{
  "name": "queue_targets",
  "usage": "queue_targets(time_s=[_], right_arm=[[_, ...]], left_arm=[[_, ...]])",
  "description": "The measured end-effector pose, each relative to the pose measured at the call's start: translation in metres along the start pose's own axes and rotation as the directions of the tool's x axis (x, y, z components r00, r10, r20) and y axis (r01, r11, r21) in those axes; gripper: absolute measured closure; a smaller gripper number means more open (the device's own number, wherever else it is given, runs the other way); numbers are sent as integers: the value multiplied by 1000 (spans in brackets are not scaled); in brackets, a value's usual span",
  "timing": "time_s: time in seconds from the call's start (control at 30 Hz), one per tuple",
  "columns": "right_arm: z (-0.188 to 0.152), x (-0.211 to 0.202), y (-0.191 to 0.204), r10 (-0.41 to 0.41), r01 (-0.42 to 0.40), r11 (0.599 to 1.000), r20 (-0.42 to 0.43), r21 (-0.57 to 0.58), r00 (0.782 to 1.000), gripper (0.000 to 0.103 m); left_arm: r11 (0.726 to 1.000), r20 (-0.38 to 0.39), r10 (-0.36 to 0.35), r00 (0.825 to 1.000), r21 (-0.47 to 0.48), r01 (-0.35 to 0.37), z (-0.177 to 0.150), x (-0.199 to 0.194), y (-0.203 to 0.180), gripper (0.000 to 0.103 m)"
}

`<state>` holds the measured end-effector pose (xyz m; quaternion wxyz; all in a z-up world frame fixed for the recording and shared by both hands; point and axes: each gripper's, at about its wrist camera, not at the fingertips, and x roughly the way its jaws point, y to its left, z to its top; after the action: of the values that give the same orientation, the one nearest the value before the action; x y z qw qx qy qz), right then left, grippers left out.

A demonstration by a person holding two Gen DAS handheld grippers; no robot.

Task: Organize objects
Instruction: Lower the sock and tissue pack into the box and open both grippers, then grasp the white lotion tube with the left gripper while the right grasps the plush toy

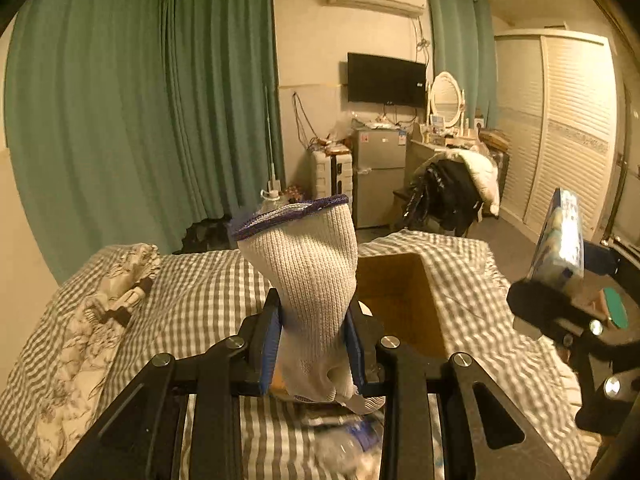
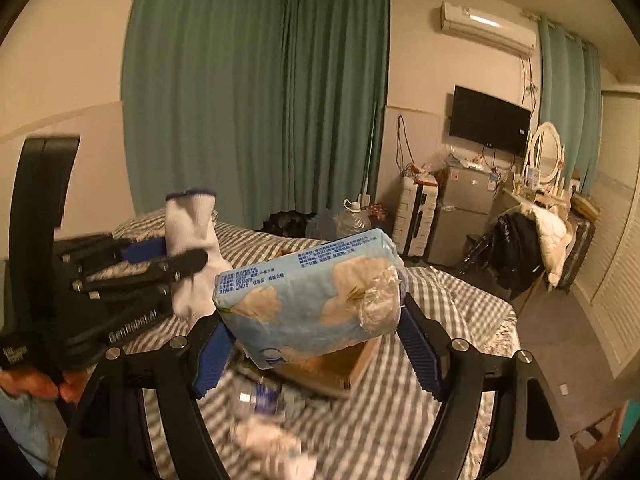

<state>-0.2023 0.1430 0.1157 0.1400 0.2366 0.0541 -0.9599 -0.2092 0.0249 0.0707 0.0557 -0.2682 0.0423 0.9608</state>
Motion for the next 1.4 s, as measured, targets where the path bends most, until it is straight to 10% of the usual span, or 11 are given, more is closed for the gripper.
queue_targets(time_s=[0.37,0.5,0.6,0.9,1.4], right_arm=[[-13,143,-26,6,3,998,-119,67,993,27],[-28,157,-36,25,-15,994,-96,106,995,17],[-31,147,-43,11,-2,994,-80,110,997,7],[-8,51,-38,-22,23,997,-21,71,1000,7],[-60,-73,3,-13,13,1000,-28,-15,1000,6]], left_arm=[[999,-118,-54,992,-12,53,-30,119,6,73],[997,-149,-79,986,-34,75,-44,129,4,45],[997,-143,-61,988,-51,55,-46,119,7,21],[999,-81,31,996,-14,-32,-35,24,8,5],[987,-120,156,980,-19,-159,-105,-74,4,0]])
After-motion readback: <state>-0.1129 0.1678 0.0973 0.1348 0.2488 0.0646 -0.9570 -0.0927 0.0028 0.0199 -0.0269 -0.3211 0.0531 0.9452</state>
